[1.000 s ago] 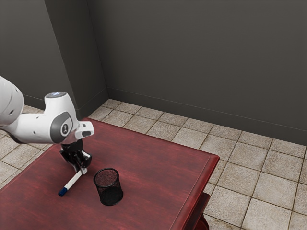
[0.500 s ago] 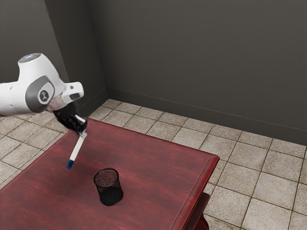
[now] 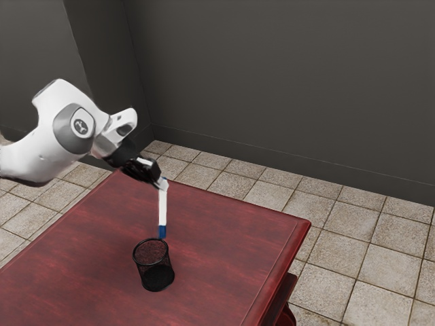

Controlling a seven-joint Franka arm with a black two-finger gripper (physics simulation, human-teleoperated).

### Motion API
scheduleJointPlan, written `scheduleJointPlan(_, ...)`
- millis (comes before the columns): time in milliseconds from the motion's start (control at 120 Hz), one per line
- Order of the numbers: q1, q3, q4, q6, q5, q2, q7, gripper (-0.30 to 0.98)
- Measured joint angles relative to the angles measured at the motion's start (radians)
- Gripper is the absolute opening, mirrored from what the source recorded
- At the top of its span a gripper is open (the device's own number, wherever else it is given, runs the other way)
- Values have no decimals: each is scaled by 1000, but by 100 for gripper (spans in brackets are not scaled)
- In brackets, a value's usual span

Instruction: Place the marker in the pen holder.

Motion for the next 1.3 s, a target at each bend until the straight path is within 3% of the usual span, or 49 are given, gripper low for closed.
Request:
scheduleJointPlan(133,5,1,-3,36,-91,11,122,-10)
scheduleJointPlan(333,9,6,-7,57,-121,3,262,-10)
scheduleJointPlan(675,11,21,-12,0,153,-59,305,-10)
scheduleJointPlan(867,0,11,-6,-85,354,-85,227,-10)
scheduleJointPlan(1058,-19,-16,1,-136,420,-86,141,-10)
scheduleJointPlan(1300,-39,-22,4,-160,444,-85,44,-10)
